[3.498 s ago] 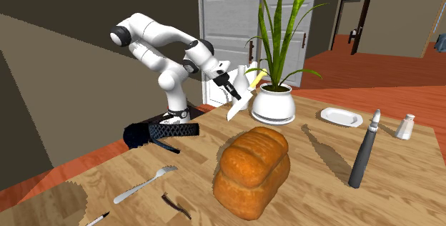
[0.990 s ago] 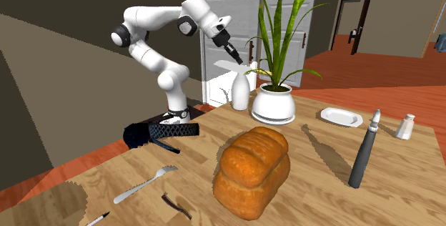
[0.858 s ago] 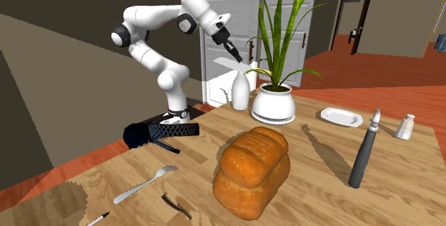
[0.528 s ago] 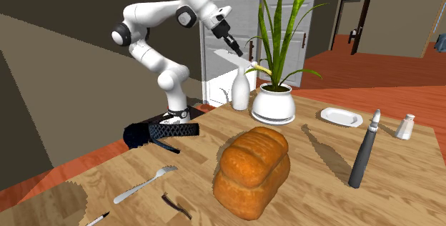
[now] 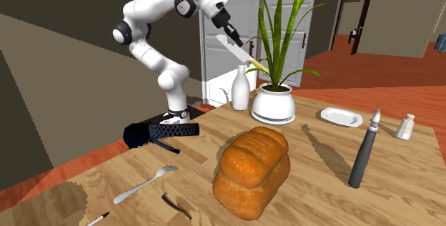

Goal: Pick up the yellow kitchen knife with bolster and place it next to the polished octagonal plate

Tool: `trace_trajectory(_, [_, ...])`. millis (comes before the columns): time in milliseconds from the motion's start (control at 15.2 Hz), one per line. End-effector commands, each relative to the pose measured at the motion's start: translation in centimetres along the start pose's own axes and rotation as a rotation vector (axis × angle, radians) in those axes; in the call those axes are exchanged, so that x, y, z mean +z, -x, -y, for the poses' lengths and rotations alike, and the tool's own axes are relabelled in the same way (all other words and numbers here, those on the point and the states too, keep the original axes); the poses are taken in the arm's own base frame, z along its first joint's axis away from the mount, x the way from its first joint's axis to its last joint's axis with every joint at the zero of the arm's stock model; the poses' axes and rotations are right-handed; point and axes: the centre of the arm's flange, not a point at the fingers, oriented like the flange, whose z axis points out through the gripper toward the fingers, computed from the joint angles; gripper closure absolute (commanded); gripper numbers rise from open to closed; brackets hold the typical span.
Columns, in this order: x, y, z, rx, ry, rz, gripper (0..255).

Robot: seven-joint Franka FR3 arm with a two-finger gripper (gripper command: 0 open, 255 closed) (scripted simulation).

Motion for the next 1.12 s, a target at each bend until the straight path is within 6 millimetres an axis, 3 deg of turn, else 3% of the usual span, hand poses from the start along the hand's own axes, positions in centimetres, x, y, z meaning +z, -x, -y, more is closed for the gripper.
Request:
trace_trajectory(0, [-0.9,-0.6,0.0,0.0,0.0,0.0,255])
trace_trajectory(792, [-5.7,-4.7,0.1,0.0,0.0,0.0,255])
trace_trajectory(858, [-5.7,-4.7,0.1,0.0,0.0,0.0,255])
trace_trajectory(1056, [-3.6,-7.4,-1.9,0.0,0.0,0.0,255])
